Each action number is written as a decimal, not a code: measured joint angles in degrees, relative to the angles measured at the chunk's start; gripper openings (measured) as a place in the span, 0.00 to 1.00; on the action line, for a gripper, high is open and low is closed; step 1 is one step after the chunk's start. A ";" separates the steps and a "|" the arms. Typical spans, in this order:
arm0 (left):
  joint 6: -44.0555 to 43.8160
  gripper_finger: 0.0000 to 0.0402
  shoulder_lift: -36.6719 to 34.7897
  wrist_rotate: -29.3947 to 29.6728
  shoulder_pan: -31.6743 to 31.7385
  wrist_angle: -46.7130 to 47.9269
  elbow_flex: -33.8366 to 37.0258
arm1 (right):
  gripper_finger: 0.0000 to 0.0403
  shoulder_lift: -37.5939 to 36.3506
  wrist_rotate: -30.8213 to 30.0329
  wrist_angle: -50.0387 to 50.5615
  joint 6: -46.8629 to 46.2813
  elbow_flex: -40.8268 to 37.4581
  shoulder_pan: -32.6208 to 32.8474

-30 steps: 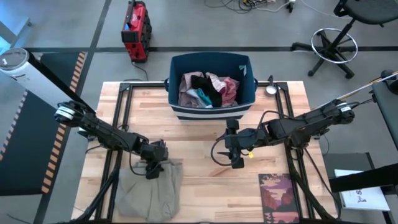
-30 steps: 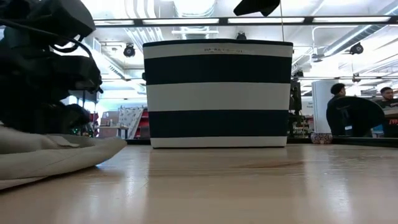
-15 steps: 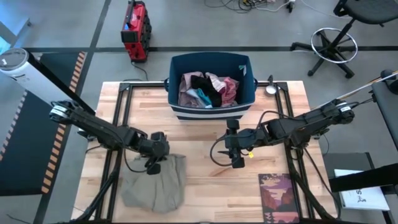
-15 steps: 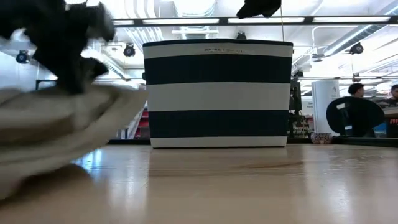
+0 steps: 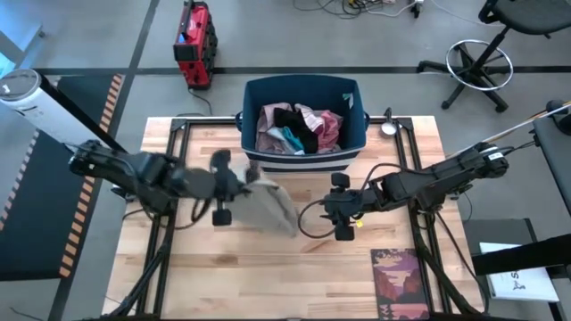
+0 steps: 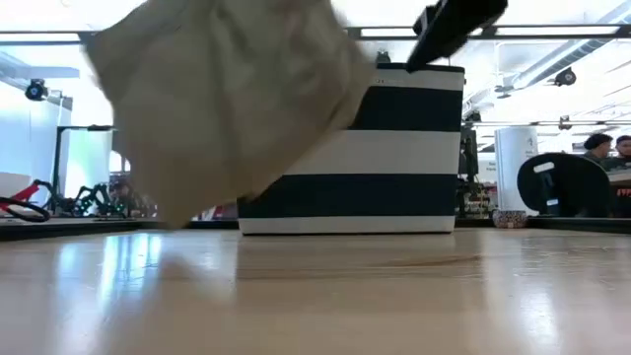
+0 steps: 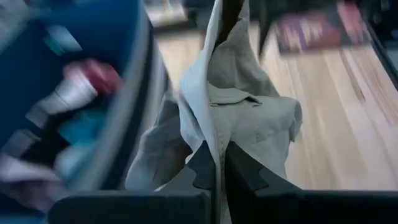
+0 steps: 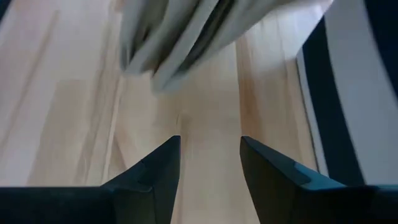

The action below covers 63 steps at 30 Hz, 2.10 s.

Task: Sort clothes
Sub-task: Put the gray short into the blue laundry bin

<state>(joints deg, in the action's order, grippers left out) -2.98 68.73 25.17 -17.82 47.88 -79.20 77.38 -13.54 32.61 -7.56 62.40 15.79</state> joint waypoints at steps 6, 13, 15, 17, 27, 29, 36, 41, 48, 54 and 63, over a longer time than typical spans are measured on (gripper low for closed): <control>11.06 0.00 0.75 2.41 3.92 -0.11 -13.30 | 0.32 0.00 0.02 -1.94 -2.46 -4.30 -0.02; 23.51 0.00 6.64 2.39 13.69 -0.22 -28.59 | 0.28 0.02 0.03 -5.15 -2.49 -6.25 -0.02; 26.40 0.00 9.57 2.37 17.18 -0.20 -33.22 | 0.27 0.02 0.02 -5.47 -2.49 -6.34 -0.02; 28.35 0.00 12.95 1.02 21.06 0.05 -37.97 | 0.26 0.02 0.02 -5.86 -2.48 -6.34 -0.02; 34.24 0.00 26.58 -9.94 36.20 -1.45 -53.69 | 0.23 0.02 0.07 -6.32 -2.49 -6.59 0.00; 36.06 0.00 27.23 -10.31 38.48 -2.90 -52.98 | 0.23 0.02 0.09 -6.32 -2.35 -6.63 0.02; 35.69 0.00 30.67 -16.11 43.03 -4.89 -53.39 | 0.24 0.02 0.17 -6.69 -2.32 -6.63 0.09; 33.76 0.00 32.88 -20.11 44.41 -5.28 -53.31 | 0.25 0.02 0.17 -7.40 -1.85 -6.65 0.09; 32.09 0.00 38.26 -21.66 44.71 -2.86 -53.00 | 0.21 0.02 0.17 -7.67 -1.79 -6.69 0.09; 30.21 0.00 43.95 -25.67 45.46 -0.38 -52.76 | 0.18 0.02 0.24 -7.66 -1.54 -6.70 0.09; 26.07 0.00 48.13 -37.02 48.33 -1.68 -43.92 | 0.16 0.02 0.24 -7.83 -1.81 -7.67 0.09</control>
<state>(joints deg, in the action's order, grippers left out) 23.09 116.86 -11.85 30.51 46.19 -123.12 77.41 -13.30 24.78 -9.37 54.73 15.88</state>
